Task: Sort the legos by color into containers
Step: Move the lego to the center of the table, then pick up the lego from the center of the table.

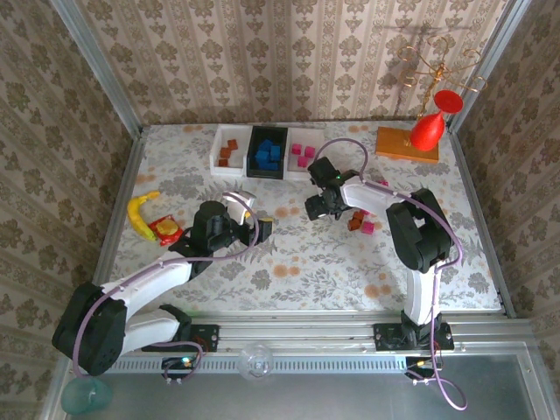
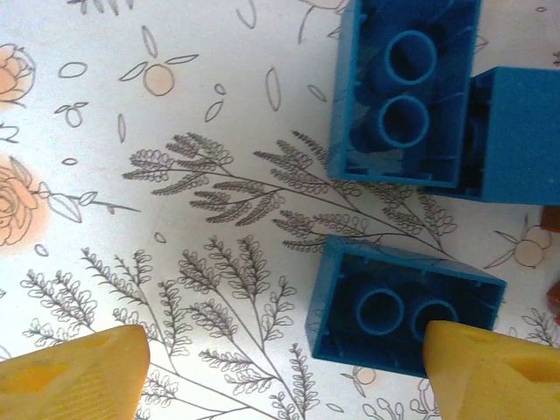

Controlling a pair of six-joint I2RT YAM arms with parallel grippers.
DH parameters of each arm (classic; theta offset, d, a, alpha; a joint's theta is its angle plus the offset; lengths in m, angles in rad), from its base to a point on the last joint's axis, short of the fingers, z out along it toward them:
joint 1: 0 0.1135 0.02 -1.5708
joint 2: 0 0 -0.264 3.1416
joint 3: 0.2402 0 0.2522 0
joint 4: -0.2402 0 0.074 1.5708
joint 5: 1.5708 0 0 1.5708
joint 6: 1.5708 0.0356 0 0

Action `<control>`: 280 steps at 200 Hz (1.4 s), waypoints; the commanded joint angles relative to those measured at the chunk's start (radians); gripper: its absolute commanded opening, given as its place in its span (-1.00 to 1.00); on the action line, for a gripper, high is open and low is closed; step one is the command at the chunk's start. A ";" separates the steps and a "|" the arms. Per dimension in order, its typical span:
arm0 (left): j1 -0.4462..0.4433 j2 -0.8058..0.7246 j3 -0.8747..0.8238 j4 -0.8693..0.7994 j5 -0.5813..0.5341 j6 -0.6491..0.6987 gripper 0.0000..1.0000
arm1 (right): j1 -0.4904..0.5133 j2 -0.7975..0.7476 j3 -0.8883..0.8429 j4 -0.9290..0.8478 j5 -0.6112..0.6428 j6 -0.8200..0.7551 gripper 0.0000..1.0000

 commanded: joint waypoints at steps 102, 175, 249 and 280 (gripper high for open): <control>-0.018 -0.002 0.033 0.003 0.057 0.034 0.52 | -0.057 -0.022 -0.030 0.026 0.074 0.063 0.64; -0.072 0.065 0.070 0.012 0.154 0.070 0.52 | -0.077 0.057 0.006 0.076 0.005 0.104 0.54; -0.049 0.004 0.048 -0.049 -0.085 0.035 0.54 | -0.075 0.015 -0.013 0.153 -0.096 0.110 -0.05; 0.034 -0.058 -0.002 -0.029 -0.116 -0.041 0.54 | -0.036 -0.100 -0.060 0.252 -0.174 0.119 -0.13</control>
